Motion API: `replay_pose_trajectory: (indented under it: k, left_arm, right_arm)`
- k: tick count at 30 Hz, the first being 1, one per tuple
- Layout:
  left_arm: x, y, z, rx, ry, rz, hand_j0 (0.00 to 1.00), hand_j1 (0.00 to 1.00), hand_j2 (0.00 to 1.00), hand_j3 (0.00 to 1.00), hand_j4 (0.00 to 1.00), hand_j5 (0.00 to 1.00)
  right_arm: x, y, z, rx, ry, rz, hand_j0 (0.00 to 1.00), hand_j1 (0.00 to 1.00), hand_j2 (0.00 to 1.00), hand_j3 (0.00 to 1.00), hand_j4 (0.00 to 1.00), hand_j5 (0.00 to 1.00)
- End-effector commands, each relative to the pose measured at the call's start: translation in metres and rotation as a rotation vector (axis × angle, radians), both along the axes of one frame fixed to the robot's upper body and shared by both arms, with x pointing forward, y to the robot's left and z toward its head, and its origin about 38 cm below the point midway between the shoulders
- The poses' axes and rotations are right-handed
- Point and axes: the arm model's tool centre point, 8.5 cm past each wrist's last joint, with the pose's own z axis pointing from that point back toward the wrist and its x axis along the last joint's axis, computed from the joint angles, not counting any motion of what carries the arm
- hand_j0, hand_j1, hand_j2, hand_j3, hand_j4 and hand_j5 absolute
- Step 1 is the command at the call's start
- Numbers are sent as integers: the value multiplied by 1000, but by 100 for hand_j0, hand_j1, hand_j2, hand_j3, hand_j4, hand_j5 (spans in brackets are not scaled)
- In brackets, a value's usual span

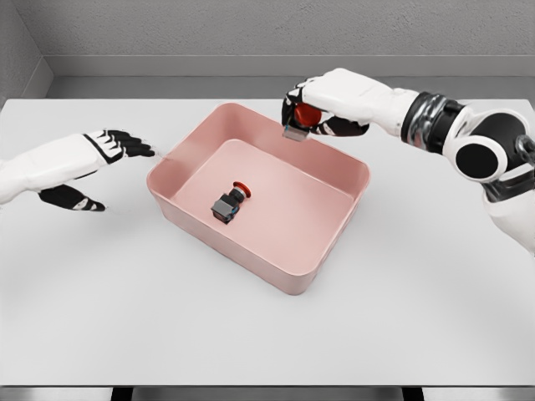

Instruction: Put the industrial switch in the basket with both arms

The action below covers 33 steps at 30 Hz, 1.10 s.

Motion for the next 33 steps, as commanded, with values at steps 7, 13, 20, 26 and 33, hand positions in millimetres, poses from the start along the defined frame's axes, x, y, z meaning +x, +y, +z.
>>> replay_pose_trajectory:
  k: [7,13,20,26,33]
  left_arm:
    - [-4,23,13,-4,-23,55,100,100,100,100,100,100]
    - [-4,24,13,-5,-22,59,100,100,100,100,100,100]
    - [-6,25,8,-4,-9,60,100,100,100,100,100,100]
    - [-6,25,8,-4,-9,60,100,100,100,100,100,100]
    - [-6,24,7,-3,-8,59,100,100,100,100,100,100]
  right_arm:
    - [-3,18,-1,23,7,39,52,52,52,52,52,52]
    - [-9,27,-20,-11,47,69,52,52,52,52,52,52]
    - [-12,28,-35,-42,79,77,52,52,52,52,52,52]
    - [-17,33,-49,-62,110,94,52,52,52,52,52,52]
    - [-16,33,-49,-60,112,81,100,100,100,100,100,100]
